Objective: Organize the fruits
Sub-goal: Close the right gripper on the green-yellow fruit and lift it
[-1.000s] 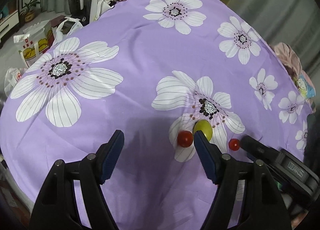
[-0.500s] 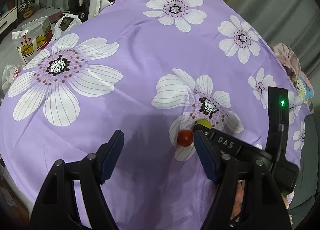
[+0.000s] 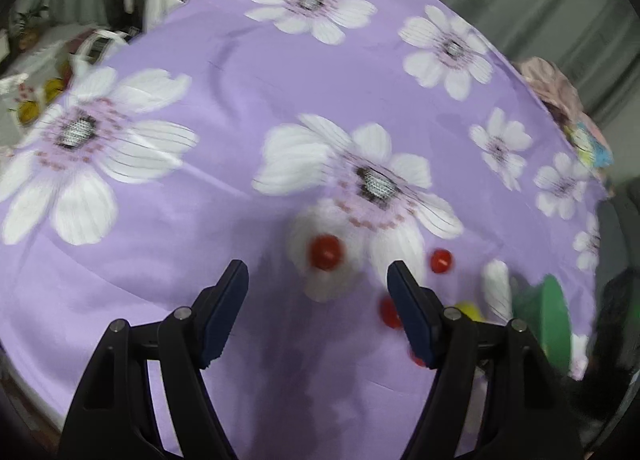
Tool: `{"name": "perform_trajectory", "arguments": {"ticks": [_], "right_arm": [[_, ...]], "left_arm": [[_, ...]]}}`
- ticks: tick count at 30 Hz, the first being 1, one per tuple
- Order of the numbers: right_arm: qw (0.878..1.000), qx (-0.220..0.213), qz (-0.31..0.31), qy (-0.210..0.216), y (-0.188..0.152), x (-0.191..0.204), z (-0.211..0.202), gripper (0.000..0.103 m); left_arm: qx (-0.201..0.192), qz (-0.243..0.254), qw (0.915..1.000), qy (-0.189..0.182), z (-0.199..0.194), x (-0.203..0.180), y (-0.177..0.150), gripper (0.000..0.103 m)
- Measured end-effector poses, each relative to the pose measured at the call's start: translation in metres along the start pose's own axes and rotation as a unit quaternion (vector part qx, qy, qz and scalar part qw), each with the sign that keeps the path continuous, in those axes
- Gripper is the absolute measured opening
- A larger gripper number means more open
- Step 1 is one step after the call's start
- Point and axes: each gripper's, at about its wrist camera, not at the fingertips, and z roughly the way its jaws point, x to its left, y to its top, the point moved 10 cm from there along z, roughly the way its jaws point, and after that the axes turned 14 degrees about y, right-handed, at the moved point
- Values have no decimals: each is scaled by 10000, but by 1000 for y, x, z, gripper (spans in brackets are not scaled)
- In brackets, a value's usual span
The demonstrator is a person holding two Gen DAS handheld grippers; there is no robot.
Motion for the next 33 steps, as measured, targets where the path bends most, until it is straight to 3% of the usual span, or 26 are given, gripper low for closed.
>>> {"name": "perform_trajectory", "arguments": {"ticks": [3,21,29,33], "right_arm": [[9997,163,174,-6,-13,-15,3,36],[9965,620,552,-85,-26,-50,7,36],[9982,321,493,112,-16,-50,-9,36],[9983,85,506,274,-7,-48,-12,36]], "left_arm": [[85,134,9998,-128,2,-13,-8,72],[219,801,9964,153,18,-49,-37,71],[239,1089,9937,51,18,-67,-48,69],[337,1260,9914,-58,19,-77,-56,57]]}}
